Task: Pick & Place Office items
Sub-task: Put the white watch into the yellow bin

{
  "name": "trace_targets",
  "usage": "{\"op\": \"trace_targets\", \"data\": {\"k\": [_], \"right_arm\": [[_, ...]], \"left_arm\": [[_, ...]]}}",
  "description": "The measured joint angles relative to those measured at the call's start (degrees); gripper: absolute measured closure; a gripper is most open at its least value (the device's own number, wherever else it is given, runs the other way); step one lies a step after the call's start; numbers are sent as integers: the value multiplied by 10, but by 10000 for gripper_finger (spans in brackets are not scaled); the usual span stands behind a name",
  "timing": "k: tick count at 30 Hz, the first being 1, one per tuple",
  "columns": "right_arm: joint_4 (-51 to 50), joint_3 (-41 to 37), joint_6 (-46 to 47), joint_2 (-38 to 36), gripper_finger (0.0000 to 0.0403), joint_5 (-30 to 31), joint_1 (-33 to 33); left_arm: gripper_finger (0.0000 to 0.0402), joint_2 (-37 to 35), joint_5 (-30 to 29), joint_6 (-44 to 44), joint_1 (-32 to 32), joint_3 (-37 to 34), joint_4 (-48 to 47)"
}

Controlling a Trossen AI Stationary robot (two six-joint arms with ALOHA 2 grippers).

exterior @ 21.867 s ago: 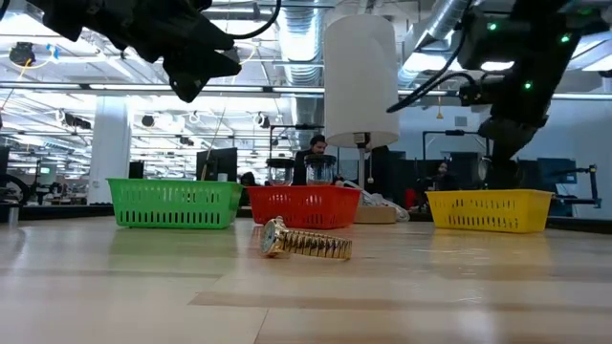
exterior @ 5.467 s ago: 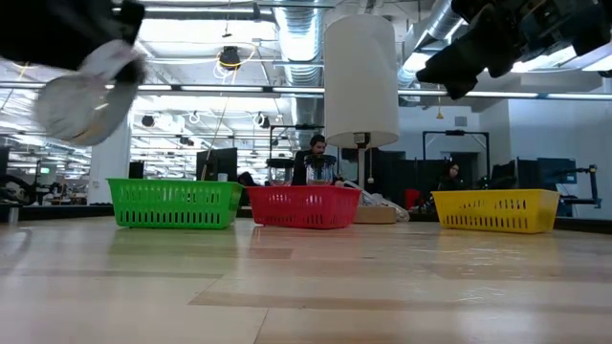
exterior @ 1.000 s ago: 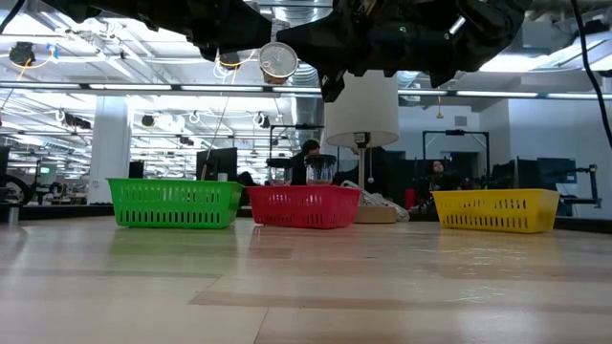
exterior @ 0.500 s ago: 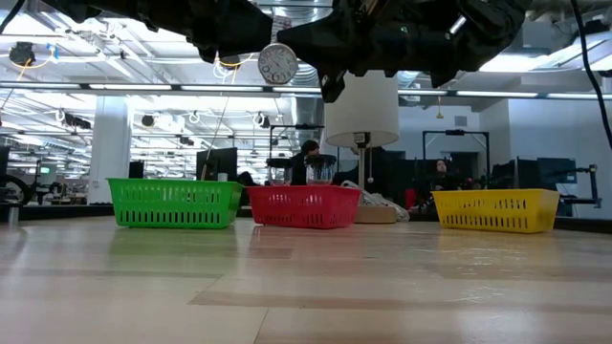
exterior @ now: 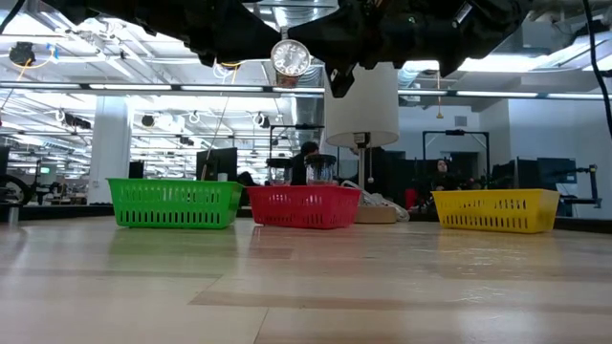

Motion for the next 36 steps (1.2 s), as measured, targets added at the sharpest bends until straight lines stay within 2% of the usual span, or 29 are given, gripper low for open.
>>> {"op": "trace_targets", "data": {"k": [19,24,27,36], "right_arm": [[-31,0,-1,-3,394,0,-1],[-102,0,-19,-39,394,3,-6],[-154,0,-28,-70,394,38,-7],[-328,0,-32,-149,394,213,16]], "left_arm": [[258,0,0,0,0,0,-2],[260,0,0,-24,0,0,-4],[261,0,0,-26,0,0,-6],[262,0,0,-26,0,0,-8]]}}
